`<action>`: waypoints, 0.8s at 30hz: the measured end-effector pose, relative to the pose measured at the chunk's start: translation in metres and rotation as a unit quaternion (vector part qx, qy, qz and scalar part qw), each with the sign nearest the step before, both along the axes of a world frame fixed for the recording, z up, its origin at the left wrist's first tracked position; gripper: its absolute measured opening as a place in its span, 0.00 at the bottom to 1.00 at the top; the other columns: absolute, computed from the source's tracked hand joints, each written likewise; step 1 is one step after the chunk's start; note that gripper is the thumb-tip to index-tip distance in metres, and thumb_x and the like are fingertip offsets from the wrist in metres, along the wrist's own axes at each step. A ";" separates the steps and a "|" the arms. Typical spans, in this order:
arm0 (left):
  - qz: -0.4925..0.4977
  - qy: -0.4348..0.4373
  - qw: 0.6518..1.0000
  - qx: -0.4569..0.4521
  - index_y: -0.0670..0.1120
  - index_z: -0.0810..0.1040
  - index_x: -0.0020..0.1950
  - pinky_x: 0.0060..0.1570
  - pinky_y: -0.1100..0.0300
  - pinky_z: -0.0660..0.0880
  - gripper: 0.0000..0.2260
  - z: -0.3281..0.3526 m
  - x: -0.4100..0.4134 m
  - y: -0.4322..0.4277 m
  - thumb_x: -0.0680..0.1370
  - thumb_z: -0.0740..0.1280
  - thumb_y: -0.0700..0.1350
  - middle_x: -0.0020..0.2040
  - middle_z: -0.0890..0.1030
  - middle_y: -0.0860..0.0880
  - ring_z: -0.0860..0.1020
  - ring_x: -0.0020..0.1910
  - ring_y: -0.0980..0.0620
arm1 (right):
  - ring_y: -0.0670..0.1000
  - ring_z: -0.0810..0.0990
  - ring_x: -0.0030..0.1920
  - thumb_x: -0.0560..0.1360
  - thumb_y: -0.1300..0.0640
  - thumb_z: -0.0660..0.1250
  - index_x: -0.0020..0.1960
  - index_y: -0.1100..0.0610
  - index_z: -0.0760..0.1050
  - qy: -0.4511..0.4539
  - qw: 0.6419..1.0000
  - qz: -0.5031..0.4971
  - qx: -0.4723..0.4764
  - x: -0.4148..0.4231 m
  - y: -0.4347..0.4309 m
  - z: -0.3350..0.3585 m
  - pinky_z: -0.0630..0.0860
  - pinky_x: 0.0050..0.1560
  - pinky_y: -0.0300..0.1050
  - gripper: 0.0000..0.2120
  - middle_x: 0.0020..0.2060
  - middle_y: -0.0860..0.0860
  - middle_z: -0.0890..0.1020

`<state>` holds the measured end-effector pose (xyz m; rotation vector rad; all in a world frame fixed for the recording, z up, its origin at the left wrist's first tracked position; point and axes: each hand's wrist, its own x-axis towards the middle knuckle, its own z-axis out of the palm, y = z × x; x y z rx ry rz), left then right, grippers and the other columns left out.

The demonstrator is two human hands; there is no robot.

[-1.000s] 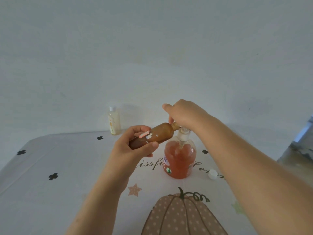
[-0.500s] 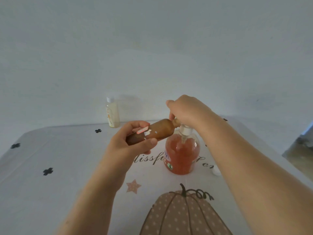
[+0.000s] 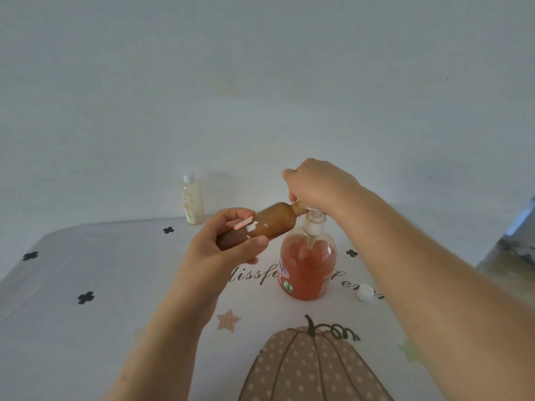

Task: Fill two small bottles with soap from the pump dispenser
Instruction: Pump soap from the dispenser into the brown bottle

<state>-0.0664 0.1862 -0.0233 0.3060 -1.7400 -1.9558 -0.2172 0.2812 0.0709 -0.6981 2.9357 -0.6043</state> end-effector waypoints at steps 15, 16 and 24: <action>0.002 0.004 1.000 -0.006 0.49 0.81 0.52 0.45 0.57 0.80 0.18 0.000 0.000 -0.001 0.64 0.76 0.42 0.37 0.82 0.53 0.79 0.36 0.54 | 0.54 0.76 0.35 0.82 0.53 0.55 0.54 0.60 0.83 -0.062 0.997 0.018 -0.031 -0.005 -0.002 -0.007 0.72 0.43 0.46 0.19 0.42 0.55 0.86; 0.001 0.002 1.000 -0.008 0.50 0.81 0.52 0.46 0.54 0.79 0.17 0.000 0.000 -0.001 0.64 0.76 0.42 0.37 0.82 0.53 0.79 0.36 0.54 | 0.54 0.76 0.36 0.81 0.53 0.55 0.54 0.60 0.83 -0.062 0.997 0.019 -0.031 -0.006 -0.002 -0.008 0.72 0.43 0.46 0.19 0.44 0.56 0.86; -0.008 -0.009 1.000 -0.009 0.50 0.82 0.50 0.47 0.55 0.81 0.18 -0.002 -0.001 -0.005 0.64 0.80 0.38 0.38 0.82 0.54 0.80 0.38 0.53 | 0.55 0.79 0.42 0.81 0.51 0.56 0.51 0.58 0.84 -0.063 0.997 0.015 -0.035 -0.008 -0.002 -0.019 0.74 0.48 0.49 0.19 0.42 0.54 0.82</action>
